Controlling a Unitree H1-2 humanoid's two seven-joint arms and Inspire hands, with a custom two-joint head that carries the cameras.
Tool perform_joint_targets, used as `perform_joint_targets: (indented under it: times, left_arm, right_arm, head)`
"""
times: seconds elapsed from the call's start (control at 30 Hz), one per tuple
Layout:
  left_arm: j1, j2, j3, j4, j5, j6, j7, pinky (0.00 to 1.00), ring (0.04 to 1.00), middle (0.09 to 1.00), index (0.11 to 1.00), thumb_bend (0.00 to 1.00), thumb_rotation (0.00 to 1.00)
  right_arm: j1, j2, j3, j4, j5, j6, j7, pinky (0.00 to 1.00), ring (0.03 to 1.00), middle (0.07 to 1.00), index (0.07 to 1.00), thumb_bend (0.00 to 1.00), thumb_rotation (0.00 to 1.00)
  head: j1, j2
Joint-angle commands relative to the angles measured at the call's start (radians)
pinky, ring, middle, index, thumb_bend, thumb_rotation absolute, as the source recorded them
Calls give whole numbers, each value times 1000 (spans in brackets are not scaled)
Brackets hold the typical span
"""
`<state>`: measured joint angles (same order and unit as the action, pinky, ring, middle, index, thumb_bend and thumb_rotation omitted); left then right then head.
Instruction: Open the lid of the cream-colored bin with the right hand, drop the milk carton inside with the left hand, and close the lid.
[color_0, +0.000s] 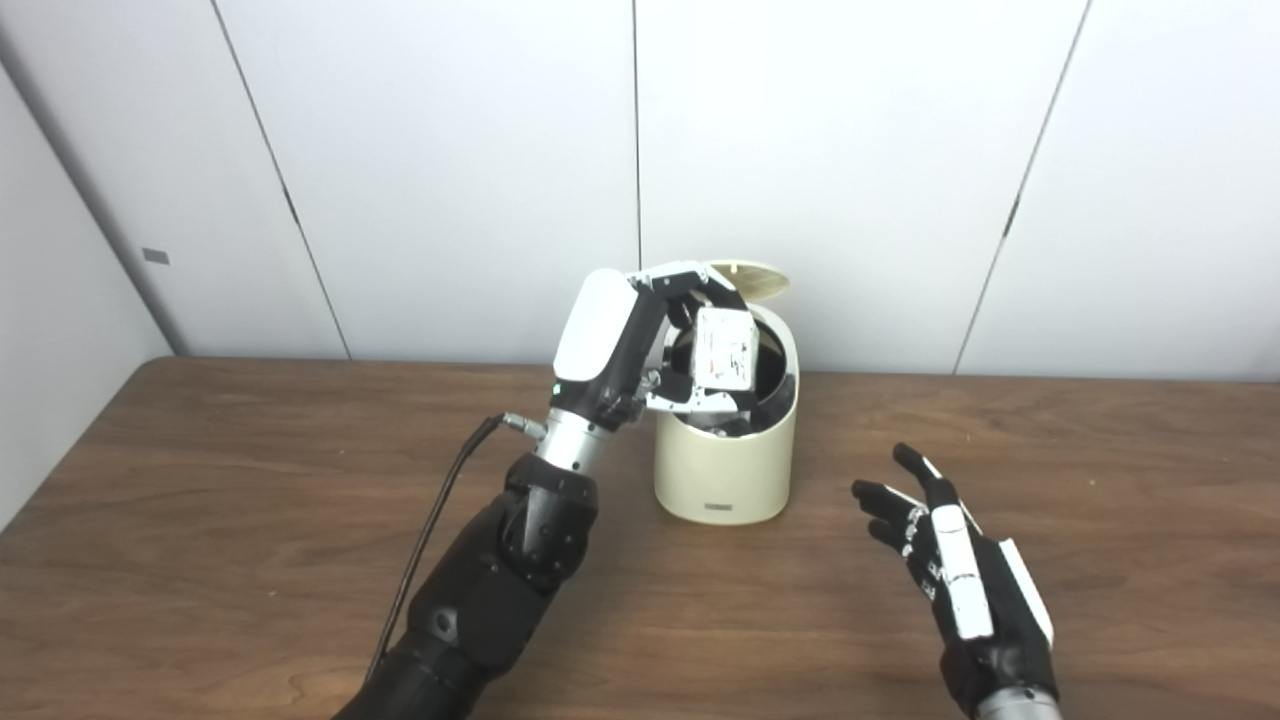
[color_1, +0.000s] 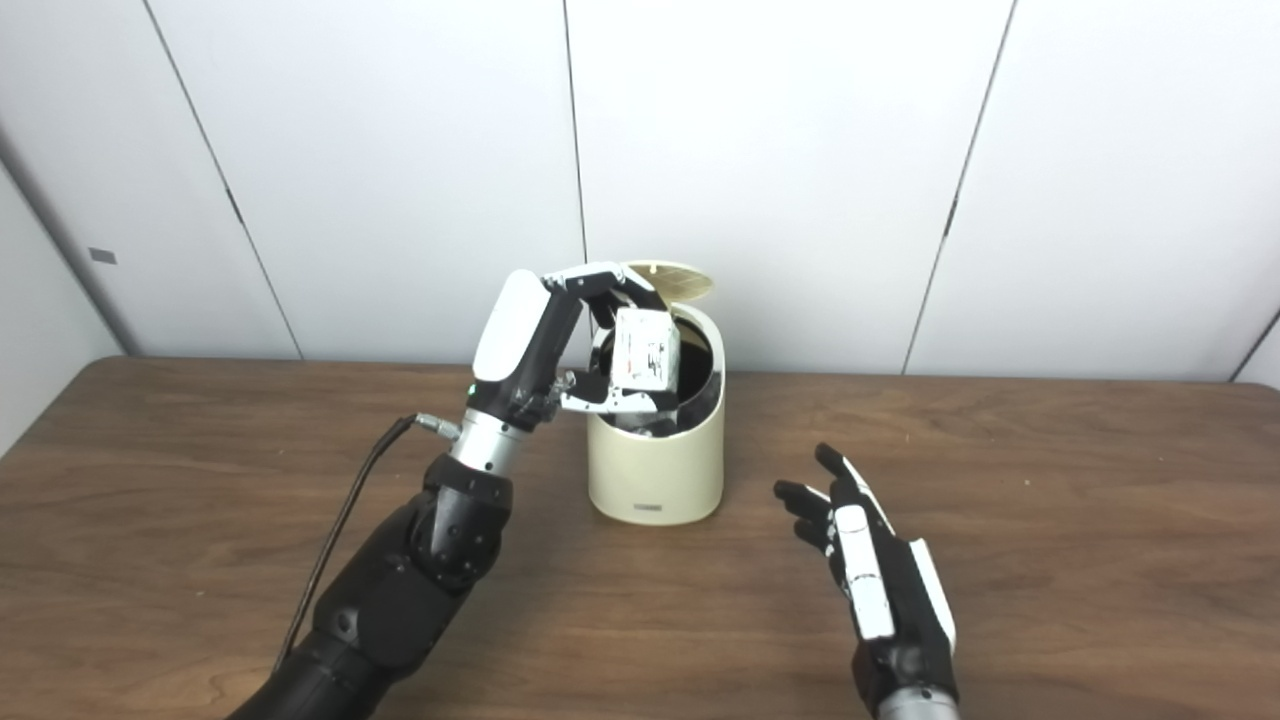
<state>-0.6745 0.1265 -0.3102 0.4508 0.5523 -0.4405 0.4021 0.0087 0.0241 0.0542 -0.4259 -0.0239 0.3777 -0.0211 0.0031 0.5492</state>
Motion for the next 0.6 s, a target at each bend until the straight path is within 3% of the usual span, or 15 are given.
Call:
perform_joint_targets:
  times: [0.0, 0.23, 0.57]
  left_arm:
    - [-42, -6, 17, -42, 22, 6, -7, 422, 479, 573, 565, 1000, 105]
    - [-45, -4, 27, -29, 63, 5, -11, 490, 549, 598, 578, 1000, 111]
    - [-45, -2, 35, -38, 95, 6, -18, 522, 572, 607, 582, 1000, 131]
  right_arm:
    - [-27, 0, 8, -53, -5, -15, 12, 847, 828, 756, 909, 420, 958]
    - [-27, -8, 14, -50, -21, -28, 13, 833, 814, 760, 904, 410, 973]
    - [-30, -8, 10, -47, -21, -26, 17, 833, 819, 766, 904, 419, 981]
  head:
    - [1, 0]
    - [2, 3]
    - [3, 6]
